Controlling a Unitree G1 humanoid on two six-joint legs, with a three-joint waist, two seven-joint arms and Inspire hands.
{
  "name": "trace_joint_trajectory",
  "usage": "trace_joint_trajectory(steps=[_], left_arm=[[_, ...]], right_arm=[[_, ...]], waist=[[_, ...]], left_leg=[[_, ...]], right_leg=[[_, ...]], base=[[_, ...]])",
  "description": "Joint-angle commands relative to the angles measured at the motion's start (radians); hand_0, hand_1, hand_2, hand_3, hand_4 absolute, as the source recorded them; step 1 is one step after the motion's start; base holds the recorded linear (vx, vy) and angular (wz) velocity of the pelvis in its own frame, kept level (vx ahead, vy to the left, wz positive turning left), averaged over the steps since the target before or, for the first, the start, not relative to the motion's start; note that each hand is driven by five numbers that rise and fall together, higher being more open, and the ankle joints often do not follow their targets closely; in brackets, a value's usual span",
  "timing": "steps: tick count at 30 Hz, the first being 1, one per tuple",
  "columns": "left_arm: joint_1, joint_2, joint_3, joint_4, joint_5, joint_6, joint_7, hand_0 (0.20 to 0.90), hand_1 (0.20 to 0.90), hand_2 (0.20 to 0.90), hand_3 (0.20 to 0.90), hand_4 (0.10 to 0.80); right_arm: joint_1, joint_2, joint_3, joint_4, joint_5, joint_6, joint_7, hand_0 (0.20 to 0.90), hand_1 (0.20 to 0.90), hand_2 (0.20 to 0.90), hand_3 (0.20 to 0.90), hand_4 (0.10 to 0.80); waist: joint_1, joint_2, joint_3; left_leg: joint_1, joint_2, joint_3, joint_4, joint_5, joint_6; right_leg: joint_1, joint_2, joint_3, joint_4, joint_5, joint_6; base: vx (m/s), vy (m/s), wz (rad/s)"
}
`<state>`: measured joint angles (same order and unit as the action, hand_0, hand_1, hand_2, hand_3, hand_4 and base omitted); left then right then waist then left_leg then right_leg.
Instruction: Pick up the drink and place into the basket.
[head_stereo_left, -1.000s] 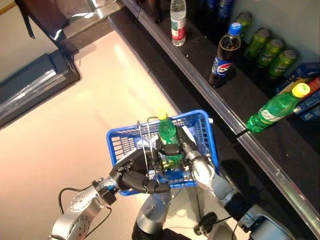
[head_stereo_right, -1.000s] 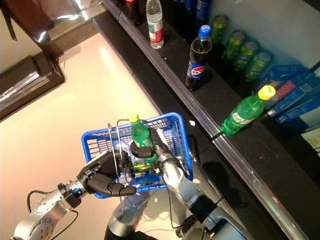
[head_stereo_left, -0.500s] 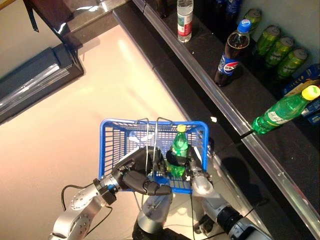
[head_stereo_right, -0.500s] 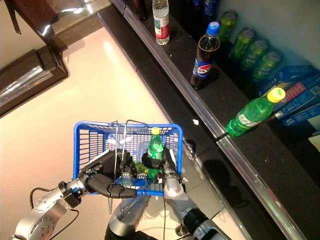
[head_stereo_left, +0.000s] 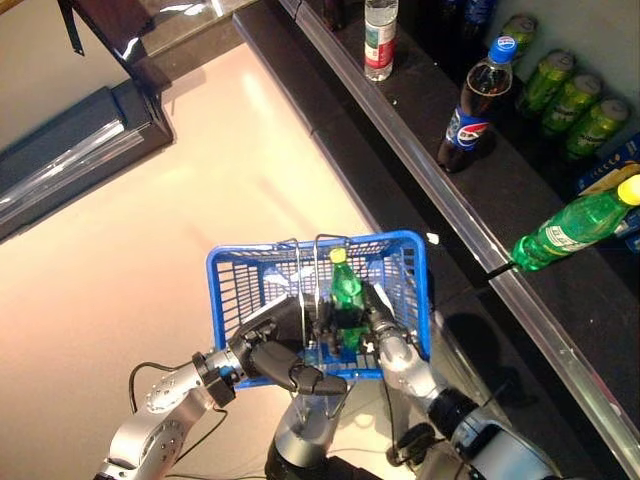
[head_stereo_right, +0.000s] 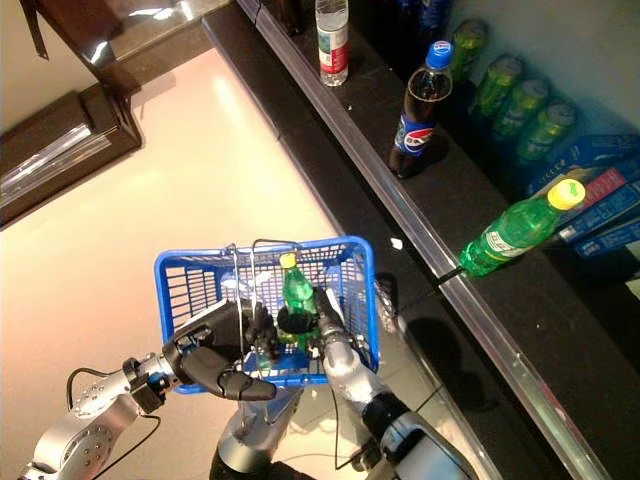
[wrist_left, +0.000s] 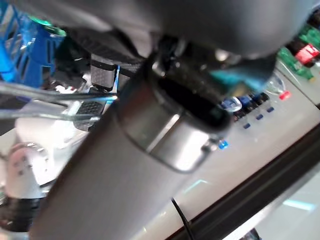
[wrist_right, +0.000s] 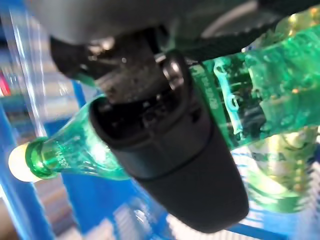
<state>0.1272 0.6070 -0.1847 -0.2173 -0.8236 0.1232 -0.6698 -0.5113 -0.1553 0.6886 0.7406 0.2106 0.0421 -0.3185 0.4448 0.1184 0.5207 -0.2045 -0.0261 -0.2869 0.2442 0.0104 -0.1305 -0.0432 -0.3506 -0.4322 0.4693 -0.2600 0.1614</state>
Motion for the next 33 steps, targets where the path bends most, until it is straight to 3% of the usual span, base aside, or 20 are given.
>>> trace_joint_trajectory(steps=[1, 6, 9, 15, 16, 17, 18, 26, 30, 33], left_arm=[[-0.157, -0.061, 0.053, -0.298, -0.166, -0.179, -0.155, 0.3, 0.3, 0.3, 0.2, 0.1], [-0.187, -0.077, 0.032, -0.3, -0.143, -0.167, -0.134, 0.3, 0.3, 0.3, 0.2, 0.1], [-0.212, -0.081, 0.02, -0.308, -0.131, -0.15, -0.115, 0.3, 0.3, 0.3, 0.2, 0.1], [-0.235, -0.084, 0.0, -0.323, -0.151, -0.141, -0.089, 0.3, 0.3, 0.3, 0.2, 0.1], [-0.237, -0.087, -0.003, -0.327, -0.157, -0.138, -0.088, 0.3, 0.3, 0.3, 0.2, 0.1], [-0.244, -0.088, -0.004, -0.325, -0.162, -0.134, -0.086, 0.3, 0.3, 0.3, 0.2, 0.1], [-0.246, -0.088, -0.004, -0.324, -0.166, -0.132, -0.082, 0.3, 0.3, 0.3, 0.2, 0.1], [-0.262, -0.077, 0.001, -0.298, -0.161, -0.166, -0.048, 0.3, 0.3, 0.3, 0.2, 0.1], [-0.237, -0.064, 0.031, -0.285, -0.19, -0.196, -0.049, 0.3, 0.3, 0.3, 0.2, 0.1], [-0.211, -0.063, 0.054, -0.276, -0.204, -0.214, -0.046, 0.3, 0.3, 0.3, 0.2, 0.1]], right_arm=[[-0.097, 0.083, 0.062, 0.027, -0.211, 0.131, -0.035, 0.3, 0.3, 0.3, 0.2, 0.1], [-0.178, 0.095, 0.072, 0.084, -0.344, 0.266, -0.042, 0.3, 0.3, 0.3, 0.2, 0.1], [-0.222, 0.091, 0.093, 0.143, -0.469, 0.356, 0.033, 0.3, 0.3, 0.3, 0.2, 0.1], [-0.257, 0.094, 0.101, 0.206, -0.425, 0.393, 0.032, 0.3, 0.3, 0.3, 0.2, 0.1], [-0.255, 0.1, 0.091, 0.221, -0.399, 0.379, 0.009, 0.742, 0.742, 0.742, 0.716, 0.616], [-0.257, 0.104, 0.081, 0.237, -0.394, 0.361, 0.002, 0.853, 0.853, 0.853, 0.845, 0.745], [-0.255, 0.106, 0.076, 0.241, -0.381, 0.357, -0.002, 0.9, 0.9, 0.9, 0.9, 0.8], [-0.236, 0.083, 0.055, 0.133, -0.313, 0.313, -0.096, 0.9, 0.9, 0.9, 0.9, 0.8], [-0.18, 0.016, 0.034, -0.125, -0.233, 0.252, -0.183, 0.9, 0.9, 0.9, 0.9, 0.8], [-0.107, -0.026, 0.01, -0.239, -0.243, 0.219, -0.18, 0.9, 0.9, 0.9, 0.9, 0.8]], waist=[[0.006, -0.002, -0.039], [0.014, -0.008, -0.022], [0.02, -0.016, -0.014], [0.024, -0.022, -0.005], [0.024, -0.022, -0.002], [0.024, -0.022, -0.001], [0.024, -0.022, -0.001], [0.009, -0.037, -0.001], [-0.018, -0.059, -0.001], [-0.039, -0.067, -0.001]], left_leg=[[-0.094, -0.037, 0.025, 0.111, 0.0, 0.075], [-0.099, -0.039, 0.019, 0.104, 0.006, 0.078], [-0.103, -0.037, 0.019, 0.096, 0.011, 0.08], [-0.107, -0.034, 0.015, 0.076, 0.024, 0.085], [-0.108, -0.033, 0.015, 0.074, 0.025, 0.087], [-0.108, -0.033, 0.014, 0.072, 0.025, 0.088], [-0.109, -0.033, 0.013, 0.072, 0.025, 0.088], [-0.12, -0.024, 0.02, 0.064, 0.025, 0.09], [-0.105, -0.009, 0.035, 0.05, 0.023, 0.089], [-0.101, -0.002, 0.047, 0.049, 0.02, 0.09]], right_leg=[[0.04, 0.05, 0.028, -0.153, 0.187, -0.088], [0.029, 0.055, 0.032, -0.154, 0.192, -0.088], [0.02, 0.058, 0.034, -0.156, 0.197, -0.086], [0.01, 0.061, 0.029, -0.168, 0.21, -0.084], [0.008, 0.061, 0.028, -0.169, 0.212, -0.084], [0.005, 0.061, 0.028, -0.169, 0.213, -0.084], [0.004, 0.061, 0.028, -0.169, 0.214, -0.084], [-0.019, 0.067, 0.033, -0.171, 0.222, -0.083], [-0.018, 0.077, 0.044, -0.173, 0.222, -0.081], [-0.024, 0.079, 0.055, -0.168, 0.218, -0.081]], base=[[-0.01, -0.041, 0.03], [-0.012, -0.031, 0.02], [-0.015, -0.032, 0.08], [-0.013, -0.012, 0.09], [0.0, 0.0, 0.0], [0.0, 0.0, 0.0], [0.0, 0.0, 0.0], [-0.001, 0.0, 0.0], [0.0, 0.008, -0.01], [-0.014, 0.042, -0.03]])
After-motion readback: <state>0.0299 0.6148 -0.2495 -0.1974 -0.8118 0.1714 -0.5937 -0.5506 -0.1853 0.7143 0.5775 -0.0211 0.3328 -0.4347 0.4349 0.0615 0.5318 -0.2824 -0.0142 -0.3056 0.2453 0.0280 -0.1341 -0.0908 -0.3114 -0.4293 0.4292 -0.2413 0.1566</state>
